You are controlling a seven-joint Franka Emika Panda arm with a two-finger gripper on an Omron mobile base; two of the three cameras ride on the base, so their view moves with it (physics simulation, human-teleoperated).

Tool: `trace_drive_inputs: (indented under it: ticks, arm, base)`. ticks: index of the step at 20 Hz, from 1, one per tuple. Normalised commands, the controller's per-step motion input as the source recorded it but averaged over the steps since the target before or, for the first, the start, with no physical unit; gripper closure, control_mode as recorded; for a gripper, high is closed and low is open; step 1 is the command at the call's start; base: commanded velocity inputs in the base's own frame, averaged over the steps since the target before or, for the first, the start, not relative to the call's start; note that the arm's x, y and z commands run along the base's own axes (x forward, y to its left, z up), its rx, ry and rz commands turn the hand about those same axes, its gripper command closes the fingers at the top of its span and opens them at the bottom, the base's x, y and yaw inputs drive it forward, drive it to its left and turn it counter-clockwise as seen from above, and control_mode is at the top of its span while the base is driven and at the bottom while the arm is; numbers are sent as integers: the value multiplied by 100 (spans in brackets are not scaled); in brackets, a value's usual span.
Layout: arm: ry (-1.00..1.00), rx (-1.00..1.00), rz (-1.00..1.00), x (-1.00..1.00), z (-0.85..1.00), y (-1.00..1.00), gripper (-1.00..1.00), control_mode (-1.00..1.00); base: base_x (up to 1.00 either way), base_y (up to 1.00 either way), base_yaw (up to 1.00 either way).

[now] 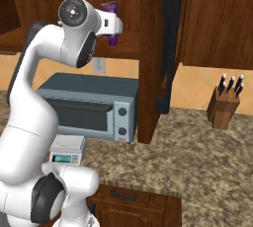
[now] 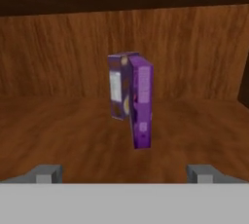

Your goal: Pick the cereal and place it on the digital scale for weighing, and close the cabinet.

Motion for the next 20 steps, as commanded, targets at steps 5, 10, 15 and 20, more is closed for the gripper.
trace_drive_inputs:
  ticks: [5, 10, 15, 20]
  arm:
    - [2, -6, 6, 36, -15, 0, -100, -100]
    - [-3, -1, 3, 33, 0, 0, -100, -100]
    - [-1, 0, 0, 29, 5, -7, -100, -100]
    - [0, 0, 0, 38, 12, 0, -100, -100]
  base:
    - [0, 0, 0]
    - [0, 0, 0]
    - [0, 0, 0]
    - [0, 0, 0]
